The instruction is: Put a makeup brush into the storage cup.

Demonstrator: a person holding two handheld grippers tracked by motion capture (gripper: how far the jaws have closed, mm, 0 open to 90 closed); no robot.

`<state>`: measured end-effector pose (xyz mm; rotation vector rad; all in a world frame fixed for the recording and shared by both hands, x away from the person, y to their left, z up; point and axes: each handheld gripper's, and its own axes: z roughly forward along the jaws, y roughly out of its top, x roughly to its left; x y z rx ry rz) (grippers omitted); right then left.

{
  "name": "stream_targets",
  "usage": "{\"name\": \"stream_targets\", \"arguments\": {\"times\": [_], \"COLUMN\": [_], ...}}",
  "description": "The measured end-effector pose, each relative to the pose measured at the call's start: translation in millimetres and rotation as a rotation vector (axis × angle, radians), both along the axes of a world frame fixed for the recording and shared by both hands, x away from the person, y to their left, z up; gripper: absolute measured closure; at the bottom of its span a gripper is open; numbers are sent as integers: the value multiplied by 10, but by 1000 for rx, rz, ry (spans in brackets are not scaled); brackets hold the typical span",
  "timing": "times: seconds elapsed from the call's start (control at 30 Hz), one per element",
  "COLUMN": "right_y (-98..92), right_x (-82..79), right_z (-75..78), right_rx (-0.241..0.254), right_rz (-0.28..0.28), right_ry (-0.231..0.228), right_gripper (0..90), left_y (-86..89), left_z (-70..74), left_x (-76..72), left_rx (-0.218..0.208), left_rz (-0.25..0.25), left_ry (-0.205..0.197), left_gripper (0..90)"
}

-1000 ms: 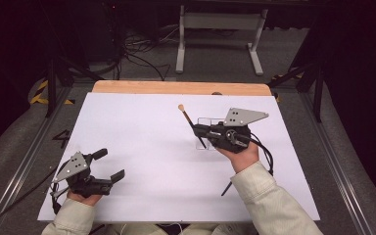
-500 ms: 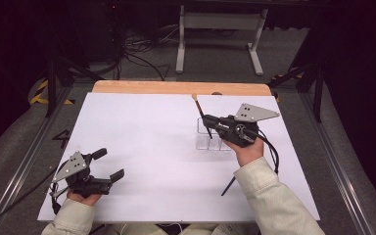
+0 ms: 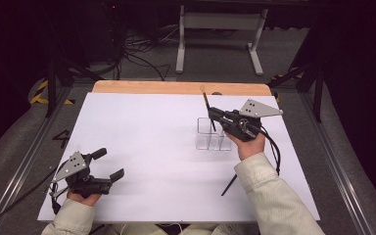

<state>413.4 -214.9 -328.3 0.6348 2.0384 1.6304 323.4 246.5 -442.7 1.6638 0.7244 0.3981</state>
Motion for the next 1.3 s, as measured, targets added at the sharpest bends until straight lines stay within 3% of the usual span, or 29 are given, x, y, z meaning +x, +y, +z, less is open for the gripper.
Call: {"name": "stream_targets", "arguments": {"times": [0.43,0.83,0.97,1.1,1.3], "right_y": [-37,-30,-48,-75,-76], "right_x": [116,176,178,198,198], "right_z": [-69,-218,-280,-346,-382], "right_rx": [35,23,32,32,31], "right_rz": [-68,-137,-165,-173,-179], "right_ry": [-17,31,24,56,64], "right_gripper": [829,829,829,829,829], "left_y": [3,-2,-4,-9,-11], "left_z": [2,0,0,-1,-2], "left_x": [-1,2,1,3,7], "left_rx": [1,-1,-1,0,0], "left_rz": [-2,1,1,1,0], "left_ry": [2,0,-1,0,1], "left_gripper": [0,0,0,0,0]}}
